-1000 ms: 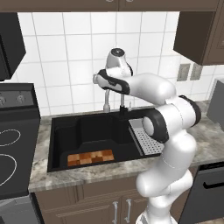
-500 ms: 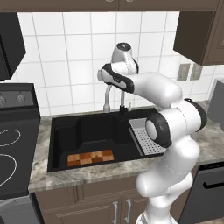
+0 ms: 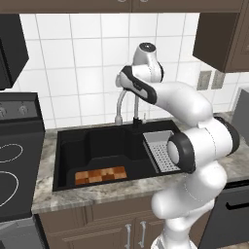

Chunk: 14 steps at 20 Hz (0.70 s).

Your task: Turn on the sink faucet with hot water and rinse the cutting board for ten seconds, then turn off the faucet. Push the cutting board to reach the water if necessary.

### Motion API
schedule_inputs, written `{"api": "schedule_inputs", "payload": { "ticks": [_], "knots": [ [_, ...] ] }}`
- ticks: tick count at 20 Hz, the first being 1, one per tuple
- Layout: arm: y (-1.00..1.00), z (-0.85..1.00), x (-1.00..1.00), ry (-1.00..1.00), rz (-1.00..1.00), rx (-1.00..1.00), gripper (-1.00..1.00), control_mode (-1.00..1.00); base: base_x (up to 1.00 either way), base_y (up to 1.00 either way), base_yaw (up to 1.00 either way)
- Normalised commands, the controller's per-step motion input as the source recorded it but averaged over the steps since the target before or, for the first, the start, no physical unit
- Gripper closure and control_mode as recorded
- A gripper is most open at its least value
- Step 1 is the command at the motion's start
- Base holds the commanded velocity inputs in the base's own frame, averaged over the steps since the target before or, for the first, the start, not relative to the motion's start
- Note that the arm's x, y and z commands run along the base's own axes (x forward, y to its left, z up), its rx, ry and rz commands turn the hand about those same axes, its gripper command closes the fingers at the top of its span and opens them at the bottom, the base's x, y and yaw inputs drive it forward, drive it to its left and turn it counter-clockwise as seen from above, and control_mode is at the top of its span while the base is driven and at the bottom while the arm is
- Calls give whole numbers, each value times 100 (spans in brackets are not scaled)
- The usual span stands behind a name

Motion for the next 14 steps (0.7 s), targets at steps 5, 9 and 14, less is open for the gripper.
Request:
{"api": "schedule_inputs", "payload": {
  "ticks": [5,9,14],
  "knots": [
    [-40,0,-17,-2,0,0,-100,-100,0,0,0],
    [-50,0,-2,-6,0,0,-100,-100,0,0,0],
    [-49,-8,0,-13,1,0,-100,-100,0,0,0]
  ]
}}
